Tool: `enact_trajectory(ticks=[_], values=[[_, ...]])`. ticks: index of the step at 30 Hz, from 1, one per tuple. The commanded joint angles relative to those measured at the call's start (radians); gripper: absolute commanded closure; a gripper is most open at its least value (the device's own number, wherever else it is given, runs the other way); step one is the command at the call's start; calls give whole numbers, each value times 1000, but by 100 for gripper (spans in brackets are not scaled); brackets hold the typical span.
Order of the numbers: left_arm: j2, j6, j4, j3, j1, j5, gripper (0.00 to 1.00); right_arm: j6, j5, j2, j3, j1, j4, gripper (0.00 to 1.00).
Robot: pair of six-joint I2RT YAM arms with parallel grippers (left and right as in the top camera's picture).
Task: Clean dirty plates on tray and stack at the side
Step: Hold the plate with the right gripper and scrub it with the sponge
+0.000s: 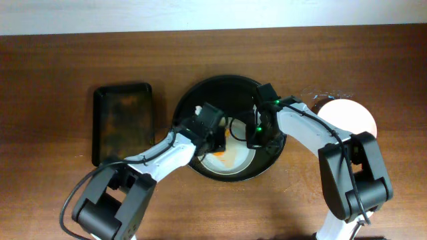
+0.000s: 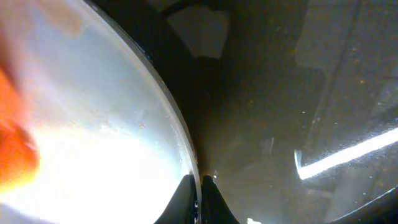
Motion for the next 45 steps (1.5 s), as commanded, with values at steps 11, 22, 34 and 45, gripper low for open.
enact_trajectory(ticks=[11,22,34,45], values=[[-132,177,-16,51,106,-261,100,8,18,27,-15,13,-16,96],[-61,48,-168,36,8,133,100,8,22,27,-15,13,-26,96],[6,132,-168,57,13,-366,100,8,21,27,-15,13,-28,96],[-243,132,-357,147,159,-367,100,4,122,27,-13,13,-21,96]])
